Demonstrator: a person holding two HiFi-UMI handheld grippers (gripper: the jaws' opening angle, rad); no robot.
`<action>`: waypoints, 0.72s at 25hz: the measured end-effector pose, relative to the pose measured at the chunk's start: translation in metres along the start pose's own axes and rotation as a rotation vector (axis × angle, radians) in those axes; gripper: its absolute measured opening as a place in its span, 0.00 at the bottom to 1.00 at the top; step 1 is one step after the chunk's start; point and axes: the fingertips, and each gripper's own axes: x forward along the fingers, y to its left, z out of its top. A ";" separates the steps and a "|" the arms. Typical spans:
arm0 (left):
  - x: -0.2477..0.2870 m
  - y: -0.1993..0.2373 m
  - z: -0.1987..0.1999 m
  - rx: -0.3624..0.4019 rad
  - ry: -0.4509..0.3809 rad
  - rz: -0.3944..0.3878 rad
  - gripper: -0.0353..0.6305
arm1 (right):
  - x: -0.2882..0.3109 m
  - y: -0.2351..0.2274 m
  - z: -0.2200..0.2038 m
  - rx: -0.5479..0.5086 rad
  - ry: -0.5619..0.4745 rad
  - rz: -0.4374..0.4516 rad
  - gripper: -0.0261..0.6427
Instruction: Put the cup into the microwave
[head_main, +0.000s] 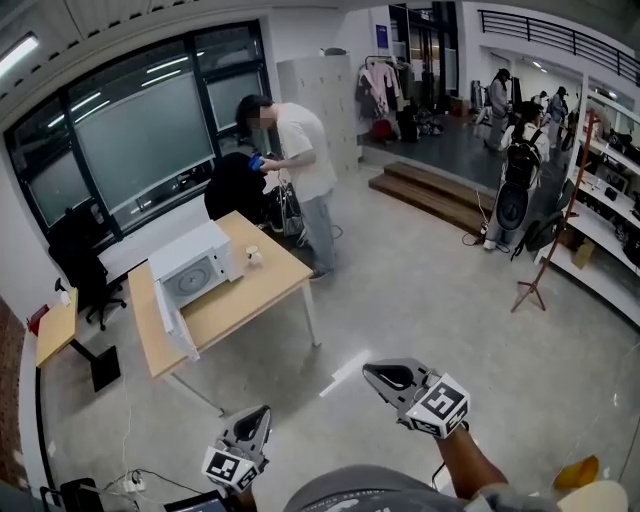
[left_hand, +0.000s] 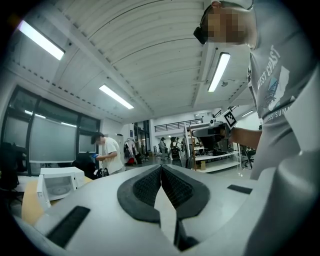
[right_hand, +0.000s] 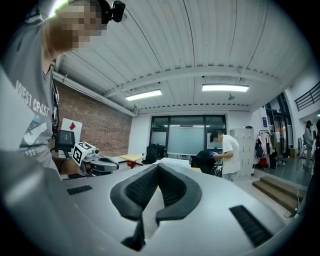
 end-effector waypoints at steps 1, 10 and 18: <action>-0.001 0.000 0.000 -0.002 0.000 -0.003 0.09 | 0.000 0.001 0.000 0.001 0.000 -0.003 0.06; -0.006 -0.002 -0.008 -0.014 -0.004 -0.048 0.09 | -0.008 0.005 0.002 0.072 -0.051 -0.061 0.06; -0.013 0.002 -0.012 -0.022 -0.011 -0.089 0.09 | -0.006 0.015 -0.004 0.084 -0.032 -0.110 0.06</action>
